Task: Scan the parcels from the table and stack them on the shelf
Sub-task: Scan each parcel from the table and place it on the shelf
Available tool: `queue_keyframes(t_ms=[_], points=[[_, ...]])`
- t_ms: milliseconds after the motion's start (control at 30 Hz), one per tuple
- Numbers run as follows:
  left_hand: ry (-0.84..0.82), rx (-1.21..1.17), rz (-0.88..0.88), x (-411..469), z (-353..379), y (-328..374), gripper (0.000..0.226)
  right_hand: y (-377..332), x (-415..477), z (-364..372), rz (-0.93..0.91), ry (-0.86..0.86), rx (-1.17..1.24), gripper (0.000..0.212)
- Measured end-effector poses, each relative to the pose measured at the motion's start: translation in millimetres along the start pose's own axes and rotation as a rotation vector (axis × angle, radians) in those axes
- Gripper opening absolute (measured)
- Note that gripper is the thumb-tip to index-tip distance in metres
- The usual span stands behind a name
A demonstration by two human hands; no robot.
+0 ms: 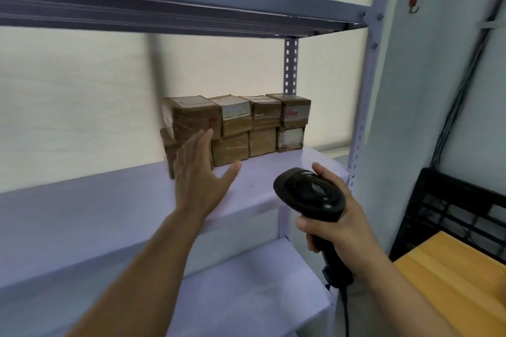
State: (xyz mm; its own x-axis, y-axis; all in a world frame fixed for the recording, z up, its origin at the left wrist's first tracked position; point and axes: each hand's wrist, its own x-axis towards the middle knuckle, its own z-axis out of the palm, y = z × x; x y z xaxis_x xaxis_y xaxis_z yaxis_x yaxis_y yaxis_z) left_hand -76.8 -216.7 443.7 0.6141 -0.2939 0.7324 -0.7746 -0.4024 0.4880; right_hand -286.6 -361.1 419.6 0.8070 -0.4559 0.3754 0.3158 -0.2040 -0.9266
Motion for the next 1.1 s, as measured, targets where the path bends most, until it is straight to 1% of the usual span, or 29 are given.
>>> queue_keyframes(t_ms=[100,200,367,533,633,767,933,1100], points=[[-0.041,-0.078,0.046,-51.0,29.8,39.6,0.069,0.3,-36.8,-29.7,0.027,0.047,-0.012,0.087],[-0.149,-0.139,0.028,-99.5,61.6,81.7,0.064,3.7,-75.6,-61.4,0.062,0.108,-0.008,0.087],[-0.336,-0.192,0.017,-162.9,106.0,147.1,0.069,2.2,-136.8,-122.3,0.073,0.223,-0.043,0.088],[-0.47,-0.26,0.066,-219.8,136.9,215.5,0.076,-6.6,-204.6,-180.6,0.066,0.341,-0.082,0.093],[-0.554,-0.285,0.087,-251.7,157.1,253.3,0.074,-14.9,-241.0,-212.8,0.09,0.399,-0.087,0.091],[-0.66,-0.352,0.126,-295.4,180.8,301.2,0.065,-20.5,-287.8,-255.6,0.104,0.489,-0.124,0.094],[-0.801,-0.388,0.147,-342.6,200.8,354.5,0.065,-29.5,-344.4,-296.9,0.127,0.604,-0.187,0.093],[-0.917,-0.42,0.163,-365.1,215.4,391.1,0.069,-33.0,-379.3,-325.6,0.147,0.702,-0.162,0.096]])
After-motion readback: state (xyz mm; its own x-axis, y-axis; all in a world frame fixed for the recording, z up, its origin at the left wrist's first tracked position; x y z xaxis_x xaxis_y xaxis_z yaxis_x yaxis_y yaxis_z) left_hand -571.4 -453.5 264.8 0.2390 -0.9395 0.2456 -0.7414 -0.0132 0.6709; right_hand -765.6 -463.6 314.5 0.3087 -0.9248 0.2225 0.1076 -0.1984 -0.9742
